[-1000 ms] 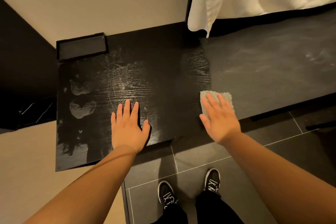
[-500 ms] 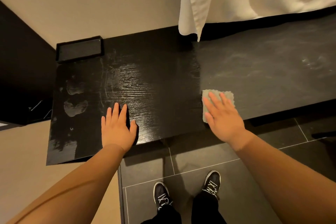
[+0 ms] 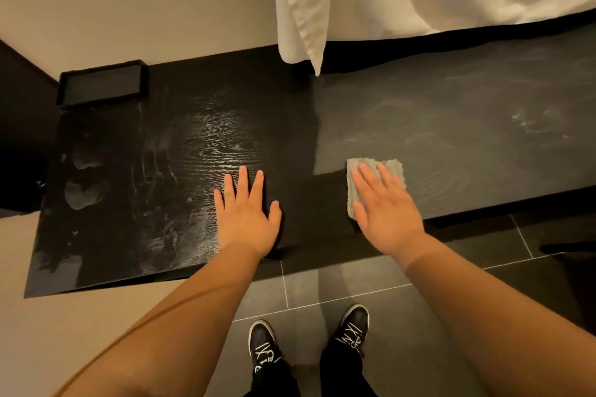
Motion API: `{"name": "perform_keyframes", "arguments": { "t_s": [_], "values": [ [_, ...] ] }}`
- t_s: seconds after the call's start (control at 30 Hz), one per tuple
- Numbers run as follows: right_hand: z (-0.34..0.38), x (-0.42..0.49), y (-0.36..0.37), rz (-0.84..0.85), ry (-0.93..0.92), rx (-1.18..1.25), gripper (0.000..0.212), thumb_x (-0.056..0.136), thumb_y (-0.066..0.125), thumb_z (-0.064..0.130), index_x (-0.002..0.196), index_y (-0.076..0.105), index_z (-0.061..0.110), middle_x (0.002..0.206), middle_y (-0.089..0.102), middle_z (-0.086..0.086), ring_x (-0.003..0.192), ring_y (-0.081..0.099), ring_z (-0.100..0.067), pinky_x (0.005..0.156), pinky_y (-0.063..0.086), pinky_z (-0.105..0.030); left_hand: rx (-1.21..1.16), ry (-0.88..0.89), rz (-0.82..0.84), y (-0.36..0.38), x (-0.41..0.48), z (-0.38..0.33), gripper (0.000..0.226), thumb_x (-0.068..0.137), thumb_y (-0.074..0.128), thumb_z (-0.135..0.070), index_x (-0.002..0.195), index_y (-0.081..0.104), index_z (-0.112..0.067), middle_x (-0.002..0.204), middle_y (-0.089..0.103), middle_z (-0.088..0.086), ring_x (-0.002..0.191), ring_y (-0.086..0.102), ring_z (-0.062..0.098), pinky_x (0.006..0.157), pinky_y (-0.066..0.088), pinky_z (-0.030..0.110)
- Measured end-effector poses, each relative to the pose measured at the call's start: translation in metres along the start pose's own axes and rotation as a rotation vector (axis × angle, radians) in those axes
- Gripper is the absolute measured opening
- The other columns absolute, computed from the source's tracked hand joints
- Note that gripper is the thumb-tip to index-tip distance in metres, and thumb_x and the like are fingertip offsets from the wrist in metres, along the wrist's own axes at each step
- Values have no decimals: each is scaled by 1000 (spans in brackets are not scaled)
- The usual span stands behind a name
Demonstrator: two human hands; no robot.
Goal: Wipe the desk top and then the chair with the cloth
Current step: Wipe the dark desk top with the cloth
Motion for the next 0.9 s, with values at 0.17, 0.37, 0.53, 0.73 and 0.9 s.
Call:
{"name": "perform_keyframes", "arguments": {
  "t_s": [0.17, 0.37, 0.53, 0.73, 0.9],
  "values": [
    [55, -2, 8, -57, -24, 56, 66, 101, 29, 44, 162, 21, 20, 169, 18, -8, 155, 7, -41, 126, 13, -54, 24, -19, -35, 3, 1, 0, 74, 99, 31, -60, 167, 16, -34, 176, 6, 3, 161, 1, 34, 130, 6, 56],
    [64, -1, 17, -42, -448, 53, 65, 99, 37, 47, 160, 29, 26, 169, 21, -1, 157, 8, -33, 127, 11, -49, 25, -21, -50, 2, 1, -1, 73, 100, 39, -58, 166, 21, -33, 176, 10, 3, 161, 4, 33, 130, 8, 55],
    [-21, 8, 1, -61, -103, 19, 66, 102, 34, 50, 161, 28, 22, 168, 22, -5, 156, 9, -38, 123, 19, -54, 14, -20, -62, -1, 0, -1, 75, 96, 29, -61, 166, 22, -34, 175, 13, 3, 161, 6, 33, 130, 9, 54],
    [42, -1, 9, -71, -159, 91, 64, 101, 32, 47, 161, 29, 24, 169, 22, -4, 156, 8, -39, 127, 6, -52, 22, -23, -67, -3, 0, -2, 72, 99, 40, -57, 165, 24, -32, 175, 15, 3, 161, 8, 33, 130, 11, 55],
    [17, 5, 10, -82, -426, 57, 66, 100, 43, 52, 159, 34, 25, 167, 27, -1, 156, 15, -33, 126, 17, -49, 18, -26, -68, -2, -1, -2, 72, 100, 43, -55, 165, 23, -33, 175, 15, 2, 161, 7, 32, 130, 10, 55]
  ]
}}
Point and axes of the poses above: each hand's wrist, its own x-axis towards the middle knuckle, its own y-axis out of the palm, z = x × y, the point moved 5 cm from there along x, towards the middle knuckle
